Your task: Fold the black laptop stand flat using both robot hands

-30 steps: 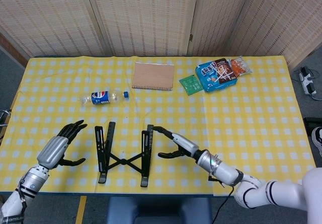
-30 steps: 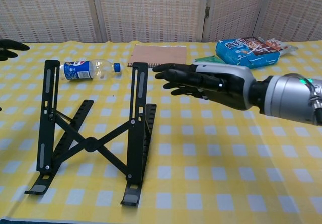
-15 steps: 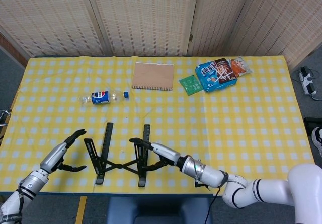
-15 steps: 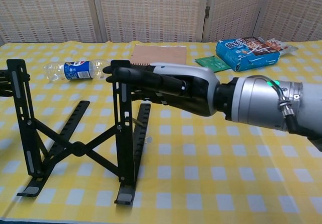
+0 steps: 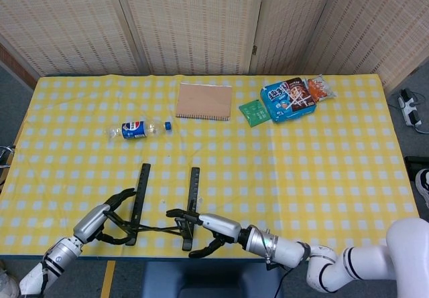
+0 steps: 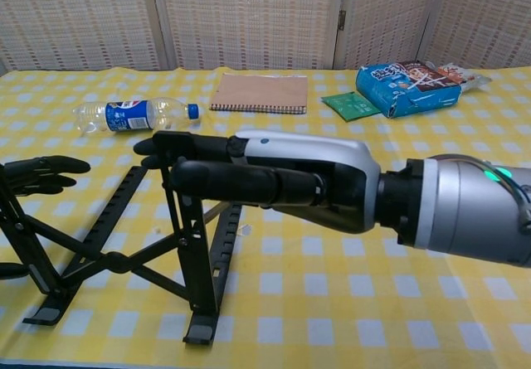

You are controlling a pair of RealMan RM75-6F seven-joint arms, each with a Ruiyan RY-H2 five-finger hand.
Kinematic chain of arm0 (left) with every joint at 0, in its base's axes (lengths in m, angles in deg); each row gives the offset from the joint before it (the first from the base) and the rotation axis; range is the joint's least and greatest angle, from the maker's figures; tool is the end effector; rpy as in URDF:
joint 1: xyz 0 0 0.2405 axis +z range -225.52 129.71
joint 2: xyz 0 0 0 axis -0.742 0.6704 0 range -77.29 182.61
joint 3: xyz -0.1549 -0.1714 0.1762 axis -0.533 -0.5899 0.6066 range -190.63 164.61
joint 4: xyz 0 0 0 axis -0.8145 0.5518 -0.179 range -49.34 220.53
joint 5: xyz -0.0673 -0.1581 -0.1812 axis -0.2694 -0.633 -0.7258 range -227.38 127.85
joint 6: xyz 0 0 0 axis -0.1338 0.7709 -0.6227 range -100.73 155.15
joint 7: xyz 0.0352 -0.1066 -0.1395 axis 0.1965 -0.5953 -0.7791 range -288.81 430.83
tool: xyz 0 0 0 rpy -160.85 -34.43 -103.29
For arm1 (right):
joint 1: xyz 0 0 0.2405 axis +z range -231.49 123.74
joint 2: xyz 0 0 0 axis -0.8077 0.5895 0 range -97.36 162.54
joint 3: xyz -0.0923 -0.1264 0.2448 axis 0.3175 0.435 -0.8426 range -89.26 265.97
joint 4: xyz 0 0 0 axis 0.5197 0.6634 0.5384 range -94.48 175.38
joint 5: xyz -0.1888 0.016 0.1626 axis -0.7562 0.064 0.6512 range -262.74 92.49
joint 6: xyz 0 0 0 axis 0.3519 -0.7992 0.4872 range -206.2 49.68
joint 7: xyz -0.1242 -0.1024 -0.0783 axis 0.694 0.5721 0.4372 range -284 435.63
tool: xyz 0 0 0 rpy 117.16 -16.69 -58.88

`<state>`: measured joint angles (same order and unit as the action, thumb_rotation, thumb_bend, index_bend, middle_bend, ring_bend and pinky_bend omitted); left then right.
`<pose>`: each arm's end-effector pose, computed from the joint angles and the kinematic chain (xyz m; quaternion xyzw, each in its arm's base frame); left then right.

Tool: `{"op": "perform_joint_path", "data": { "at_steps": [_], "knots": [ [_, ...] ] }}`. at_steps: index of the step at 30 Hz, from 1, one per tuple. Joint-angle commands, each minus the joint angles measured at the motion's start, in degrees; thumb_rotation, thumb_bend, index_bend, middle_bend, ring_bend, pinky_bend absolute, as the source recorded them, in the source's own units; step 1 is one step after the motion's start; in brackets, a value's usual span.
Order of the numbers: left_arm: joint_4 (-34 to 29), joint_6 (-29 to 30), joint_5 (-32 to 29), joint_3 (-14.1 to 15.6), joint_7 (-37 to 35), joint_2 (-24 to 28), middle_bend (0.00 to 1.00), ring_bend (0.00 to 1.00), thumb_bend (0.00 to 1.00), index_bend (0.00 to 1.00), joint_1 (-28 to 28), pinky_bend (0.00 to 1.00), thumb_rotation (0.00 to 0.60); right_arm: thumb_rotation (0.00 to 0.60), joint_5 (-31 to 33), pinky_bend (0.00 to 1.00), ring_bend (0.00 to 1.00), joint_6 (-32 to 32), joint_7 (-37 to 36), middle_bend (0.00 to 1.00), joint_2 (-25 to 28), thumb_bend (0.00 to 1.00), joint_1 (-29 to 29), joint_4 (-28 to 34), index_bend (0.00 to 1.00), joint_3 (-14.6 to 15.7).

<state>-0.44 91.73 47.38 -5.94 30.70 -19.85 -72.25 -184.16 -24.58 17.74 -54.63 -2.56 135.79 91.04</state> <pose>-0.3001 0.2663 -0.0001 -0.6357 -0.6063 -0.4226 0.2229 -0.0593 -0.2754 -0.1060 -0.6403 0.6335 -0.4151 0.1280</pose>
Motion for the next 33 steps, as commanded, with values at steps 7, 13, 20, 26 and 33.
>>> {"op": "perform_joint_path", "data": {
  "at_steps": [7,13,20,26,33],
  "knots": [
    [2.5,0.1,-2.0,-2.5,9.1,-4.6,0.09,0.00,0.20,0.12,-0.9,0.00,0.600,0.229,-0.1,0.00,0.04,1.4,-0.3,0.00,-0.3,0.20,-0.5,0.0,0.00,1.5],
    [4.7,0.5,-3.1,-4.1,16.4,-6.4,0.10,0.01,0.20,0.14,-1.5,0.00,0.600,0.230,-0.3,0.00,0.03,2.1,-1.1,0.00,-0.4,0.20,-0.5,-0.3,0.00,2.1],
    [4.6,0.4,-3.7,-4.9,19.6,-6.1,0.11,0.01,0.20,0.15,-2.4,0.00,0.600,0.231,-0.8,0.00,0.03,2.7,-1.6,0.00,-0.7,0.20,-0.2,-0.5,0.00,2.6],
    [4.6,0.1,-4.3,-4.9,21.1,-5.6,0.11,0.01,0.20,0.15,-2.7,0.00,0.600,0.231,-1.3,0.00,0.03,3.0,-2.1,0.00,-0.7,0.20,0.0,-0.3,0.00,3.3],
    [3.8,-1.7,-4.9,-3.9,16.3,-4.3,0.12,0.02,0.20,0.15,-3.3,0.00,0.600,0.230,-0.3,0.00,0.04,3.0,-2.4,0.00,-1.2,0.20,0.0,-1.1,0.00,3.1]
  ]
}}
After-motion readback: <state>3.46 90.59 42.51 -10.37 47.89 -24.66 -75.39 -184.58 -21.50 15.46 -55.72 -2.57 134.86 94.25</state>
